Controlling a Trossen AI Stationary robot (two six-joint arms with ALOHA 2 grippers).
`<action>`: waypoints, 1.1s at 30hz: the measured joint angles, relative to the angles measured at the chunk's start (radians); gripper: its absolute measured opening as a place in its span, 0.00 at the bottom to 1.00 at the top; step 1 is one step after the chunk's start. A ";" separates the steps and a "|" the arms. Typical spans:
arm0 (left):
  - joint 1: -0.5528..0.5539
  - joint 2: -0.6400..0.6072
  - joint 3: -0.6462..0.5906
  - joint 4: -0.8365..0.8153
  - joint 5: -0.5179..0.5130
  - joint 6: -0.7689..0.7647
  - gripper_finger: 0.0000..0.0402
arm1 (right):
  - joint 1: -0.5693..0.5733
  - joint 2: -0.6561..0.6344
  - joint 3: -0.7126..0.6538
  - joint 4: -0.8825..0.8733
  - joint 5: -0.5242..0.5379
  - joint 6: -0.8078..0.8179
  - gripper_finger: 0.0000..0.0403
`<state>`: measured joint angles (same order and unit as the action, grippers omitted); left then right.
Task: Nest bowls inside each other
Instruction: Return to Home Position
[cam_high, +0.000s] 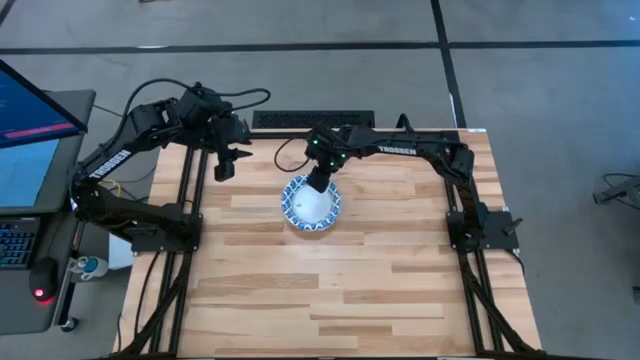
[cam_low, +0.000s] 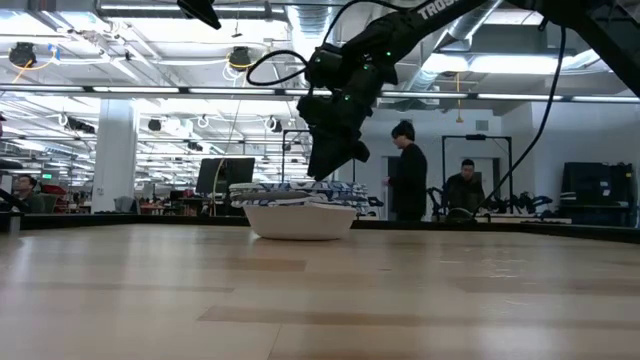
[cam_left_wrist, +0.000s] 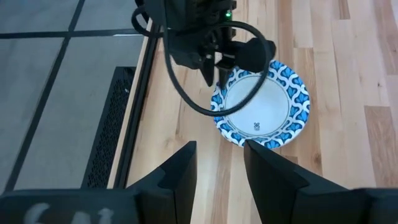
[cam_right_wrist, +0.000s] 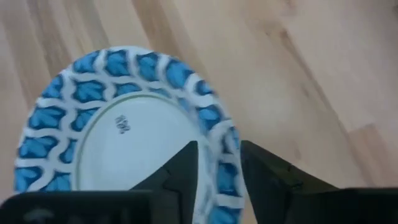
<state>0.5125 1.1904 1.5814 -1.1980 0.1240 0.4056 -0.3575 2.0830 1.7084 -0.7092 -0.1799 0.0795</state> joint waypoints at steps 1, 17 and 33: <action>0.000 0.000 0.000 0.000 0.000 -0.006 0.31 | 0.002 0.000 0.000 -0.001 -0.003 0.001 0.37; -0.001 0.006 0.000 0.010 -0.051 -0.134 0.31 | 0.033 -0.120 0.139 -0.188 0.000 -0.034 0.40; -0.001 0.005 0.000 -0.051 -0.140 -0.294 0.31 | 0.037 -0.523 0.149 -0.217 -0.002 -0.091 0.40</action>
<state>0.5117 1.1955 1.5814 -1.2490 -0.0159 0.1112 -0.3205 1.5605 1.8572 -0.9263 -0.1822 -0.0115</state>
